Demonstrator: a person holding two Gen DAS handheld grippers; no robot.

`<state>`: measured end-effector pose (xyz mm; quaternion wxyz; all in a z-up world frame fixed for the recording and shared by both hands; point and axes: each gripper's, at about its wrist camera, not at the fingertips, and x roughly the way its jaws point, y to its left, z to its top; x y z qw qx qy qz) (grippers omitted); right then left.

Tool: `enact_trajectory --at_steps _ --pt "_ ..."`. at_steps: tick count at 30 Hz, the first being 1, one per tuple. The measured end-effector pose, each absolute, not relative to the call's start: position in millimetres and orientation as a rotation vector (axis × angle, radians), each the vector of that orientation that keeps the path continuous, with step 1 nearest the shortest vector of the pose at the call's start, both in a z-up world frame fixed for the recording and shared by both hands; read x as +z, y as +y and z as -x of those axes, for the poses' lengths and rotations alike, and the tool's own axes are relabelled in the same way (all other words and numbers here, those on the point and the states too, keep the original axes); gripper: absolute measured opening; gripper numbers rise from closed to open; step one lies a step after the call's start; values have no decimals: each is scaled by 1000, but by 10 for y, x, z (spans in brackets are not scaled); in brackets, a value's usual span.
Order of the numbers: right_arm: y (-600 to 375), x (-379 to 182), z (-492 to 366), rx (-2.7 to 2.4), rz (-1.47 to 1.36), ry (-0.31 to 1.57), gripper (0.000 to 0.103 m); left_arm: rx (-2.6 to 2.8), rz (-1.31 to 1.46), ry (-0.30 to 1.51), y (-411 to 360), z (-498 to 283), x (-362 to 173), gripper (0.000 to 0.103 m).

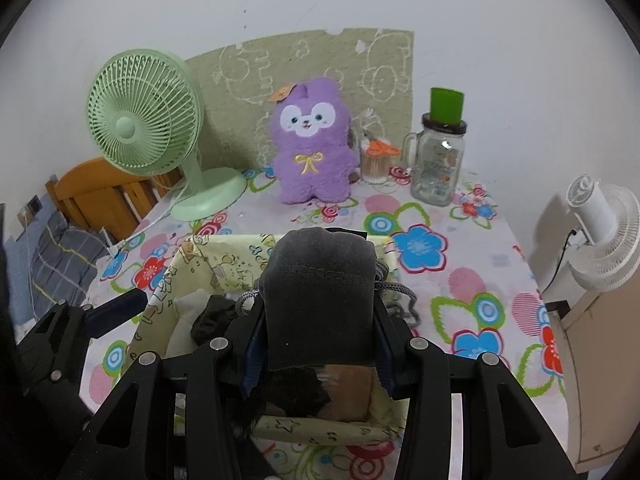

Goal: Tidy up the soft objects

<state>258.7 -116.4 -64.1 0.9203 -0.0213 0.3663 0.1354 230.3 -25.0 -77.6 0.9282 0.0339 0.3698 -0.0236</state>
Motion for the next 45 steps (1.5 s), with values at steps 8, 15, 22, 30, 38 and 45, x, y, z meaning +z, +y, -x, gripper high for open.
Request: enact_trajectory --at_steps 8,15,22,30,38,45 --pt "-1086 -744 -2631 292 38 794 77 -43 -63 767 -187 -2253 -782 103" --pt "-1113 -714 -2551 277 42 798 79 -43 -68 756 -208 -2162 -748 103" --pt "-1154 -625 -2400 241 63 779 83 -40 -66 750 -228 -2050 -702 103" --pt "-1207 -524 -2214 227 52 747 85 -43 -59 726 -225 -1889 -615 103" --pt "-1281 -461 -2027 216 46 729 85 -34 -42 716 -177 -1731 -571 103" --pt "-1343 -418 -1860 208 38 715 85 -29 -42 705 -148 -1577 -554 103"
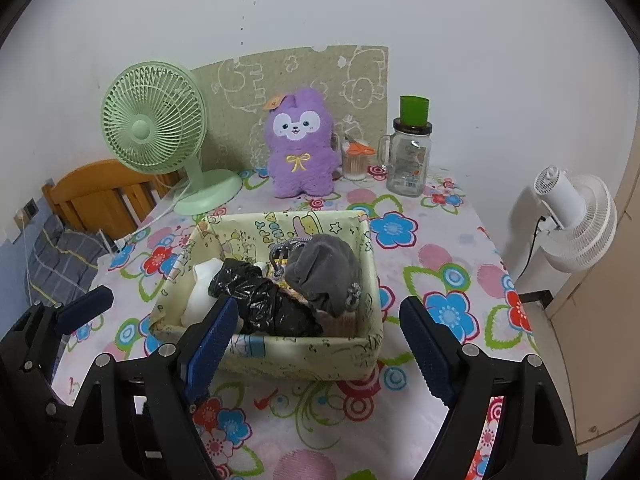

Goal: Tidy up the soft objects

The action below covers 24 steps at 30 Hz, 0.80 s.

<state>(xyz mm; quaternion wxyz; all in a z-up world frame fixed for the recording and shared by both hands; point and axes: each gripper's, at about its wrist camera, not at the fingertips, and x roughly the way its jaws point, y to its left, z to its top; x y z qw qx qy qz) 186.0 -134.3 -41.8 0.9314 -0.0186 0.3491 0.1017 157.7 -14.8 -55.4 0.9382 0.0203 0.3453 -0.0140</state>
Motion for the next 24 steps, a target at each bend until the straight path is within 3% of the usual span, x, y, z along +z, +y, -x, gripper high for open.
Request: enact_trajectory --at_steps 24 --pt "-1560 -249 -1215 177 8 646 85 28 -27 655 9 -947 -425 103"
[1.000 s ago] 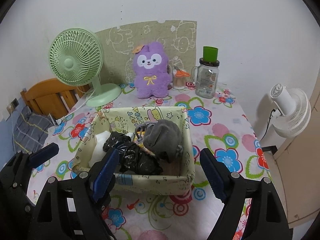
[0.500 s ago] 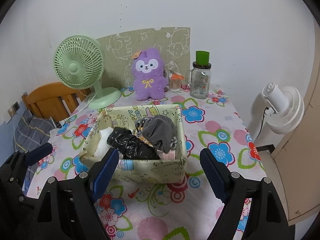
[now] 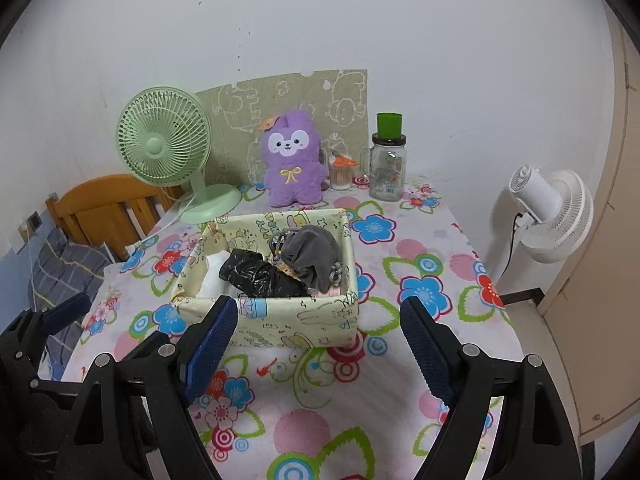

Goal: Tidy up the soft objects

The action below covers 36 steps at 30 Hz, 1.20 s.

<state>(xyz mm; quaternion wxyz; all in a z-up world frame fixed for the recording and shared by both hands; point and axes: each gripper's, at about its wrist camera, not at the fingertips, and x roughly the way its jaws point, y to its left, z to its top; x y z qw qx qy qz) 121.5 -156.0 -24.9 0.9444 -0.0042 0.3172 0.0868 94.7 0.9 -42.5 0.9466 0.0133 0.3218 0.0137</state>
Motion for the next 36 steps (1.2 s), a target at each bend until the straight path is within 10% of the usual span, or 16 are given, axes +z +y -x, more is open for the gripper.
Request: enact_trajectory --at_steps 36 --pt "-1746 -81 -265 149 13 511 96 28 -3 524 7 -85 -156 103"
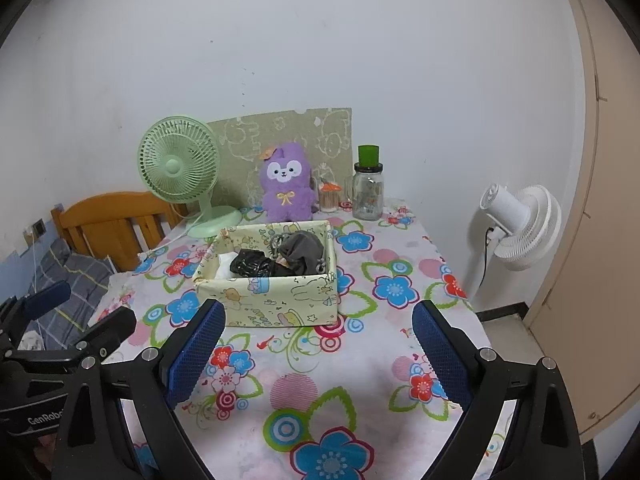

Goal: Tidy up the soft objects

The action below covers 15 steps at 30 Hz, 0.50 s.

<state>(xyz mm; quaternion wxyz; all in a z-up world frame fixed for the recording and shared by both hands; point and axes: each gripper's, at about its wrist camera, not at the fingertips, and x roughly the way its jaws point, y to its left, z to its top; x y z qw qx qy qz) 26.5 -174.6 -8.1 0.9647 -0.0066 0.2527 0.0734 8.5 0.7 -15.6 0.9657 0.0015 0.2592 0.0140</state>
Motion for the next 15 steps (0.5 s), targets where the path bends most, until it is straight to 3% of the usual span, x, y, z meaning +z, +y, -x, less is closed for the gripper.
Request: enact_trajectory --at_steps 15 --pt "-1726 -29 -153 129 13 493 96 19 -12 489 -2 82 -88 103"
